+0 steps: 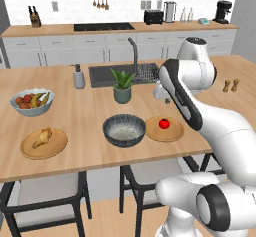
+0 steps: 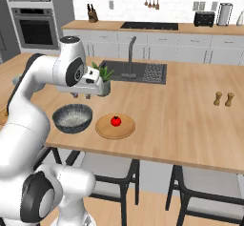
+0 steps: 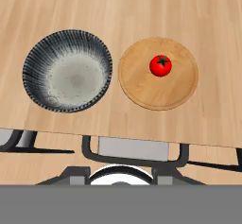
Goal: Pick the chicken drumstick and tomato from their plates and place them in the bowl. Then put the bowl in the fridge.
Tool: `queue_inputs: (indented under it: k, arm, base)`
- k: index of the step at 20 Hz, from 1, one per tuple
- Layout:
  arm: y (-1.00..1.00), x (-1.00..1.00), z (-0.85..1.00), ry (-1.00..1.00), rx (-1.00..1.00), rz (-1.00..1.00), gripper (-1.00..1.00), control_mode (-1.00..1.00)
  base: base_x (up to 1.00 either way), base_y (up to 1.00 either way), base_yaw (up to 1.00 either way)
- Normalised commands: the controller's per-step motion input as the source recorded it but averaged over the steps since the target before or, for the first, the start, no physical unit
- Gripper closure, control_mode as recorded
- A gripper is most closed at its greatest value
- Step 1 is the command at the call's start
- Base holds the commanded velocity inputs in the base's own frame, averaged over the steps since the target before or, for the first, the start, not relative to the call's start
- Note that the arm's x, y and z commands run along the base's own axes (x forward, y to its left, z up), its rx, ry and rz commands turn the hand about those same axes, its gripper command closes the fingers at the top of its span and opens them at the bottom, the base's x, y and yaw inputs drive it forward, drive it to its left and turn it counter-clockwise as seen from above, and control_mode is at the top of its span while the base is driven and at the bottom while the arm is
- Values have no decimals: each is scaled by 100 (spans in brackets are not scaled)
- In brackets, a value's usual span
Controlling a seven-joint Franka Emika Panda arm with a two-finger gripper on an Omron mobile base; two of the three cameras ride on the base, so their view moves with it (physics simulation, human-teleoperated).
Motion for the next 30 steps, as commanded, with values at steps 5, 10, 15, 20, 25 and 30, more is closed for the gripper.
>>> queue_inputs:
  k: [5,10,15,20,25,30]
  arm:
    - [-9,-9,-43,-1,-3,2,-100,-100]
    - [-36,-10,-55,-23,-4,0,-100,-100]
    - [-43,23,-58,-6,-1,0,-100,-100]
    - [-51,41,-54,0,2,0,-100,-100]
    - [-20,82,-41,0,1,0,-100,-100]
    - [0,88,-29,0,0,0,-100,-100]
  base:
    - [0,0,0]
    - [0,0,0]
    - [0,0,0]
    - [0,0,0]
    - [0,0,0]
    - [0,0,0]
